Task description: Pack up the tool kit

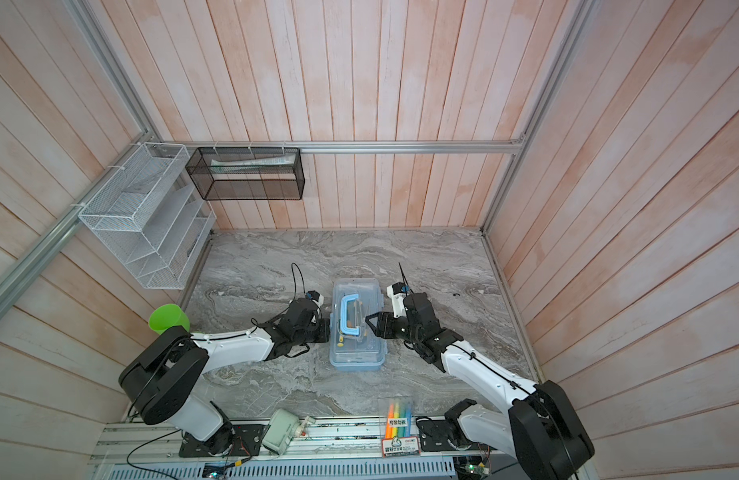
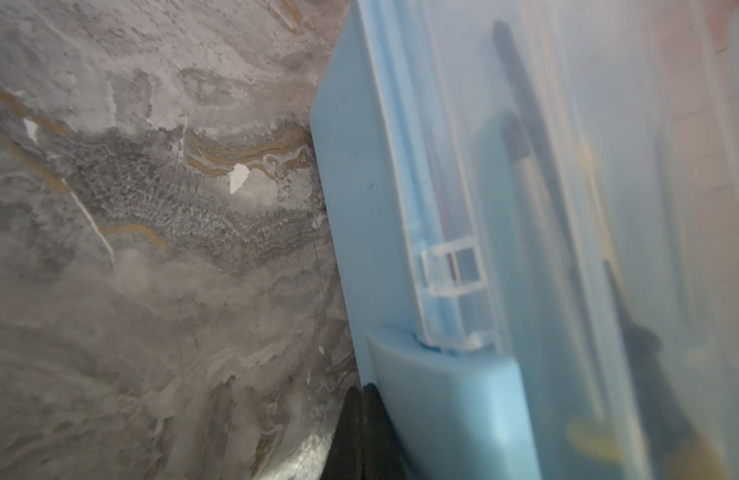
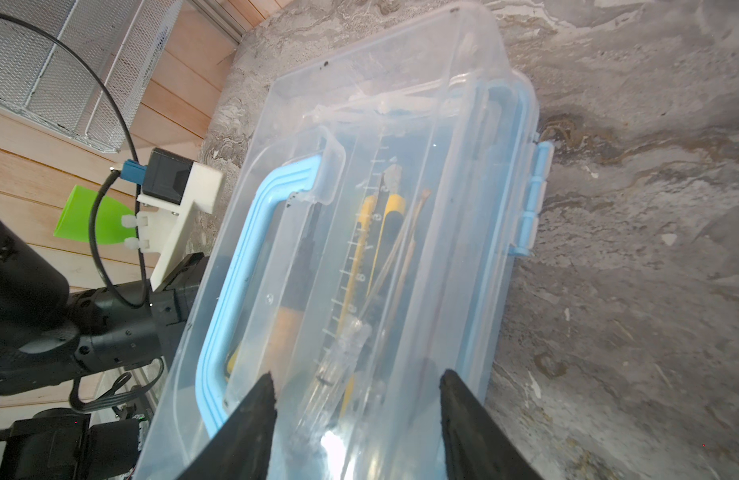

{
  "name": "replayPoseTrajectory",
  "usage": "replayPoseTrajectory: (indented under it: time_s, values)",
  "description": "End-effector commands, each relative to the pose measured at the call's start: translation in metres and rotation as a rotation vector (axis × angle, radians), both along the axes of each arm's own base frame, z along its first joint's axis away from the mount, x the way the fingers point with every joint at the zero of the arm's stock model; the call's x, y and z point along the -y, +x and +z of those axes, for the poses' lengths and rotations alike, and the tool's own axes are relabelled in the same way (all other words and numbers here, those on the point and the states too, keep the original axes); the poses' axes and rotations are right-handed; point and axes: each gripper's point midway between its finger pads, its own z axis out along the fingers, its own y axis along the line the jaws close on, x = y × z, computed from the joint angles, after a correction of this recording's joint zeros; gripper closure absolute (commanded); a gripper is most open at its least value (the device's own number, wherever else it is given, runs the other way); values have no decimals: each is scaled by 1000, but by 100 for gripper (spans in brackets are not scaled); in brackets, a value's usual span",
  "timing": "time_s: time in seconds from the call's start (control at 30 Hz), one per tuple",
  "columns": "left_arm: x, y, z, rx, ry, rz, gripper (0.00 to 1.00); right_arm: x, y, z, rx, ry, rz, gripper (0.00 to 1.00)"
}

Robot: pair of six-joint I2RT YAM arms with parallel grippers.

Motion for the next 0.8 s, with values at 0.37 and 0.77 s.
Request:
replayPoseTrajectory:
  time_s: [0.37, 0.77]
  values:
    - [-160, 69, 109, 486, 237, 548, 90, 145, 26, 54, 248, -165, -440, 24]
    - [-232, 103, 134, 718, 426, 720, 18, 277, 37, 64, 501, -455, -1009, 17]
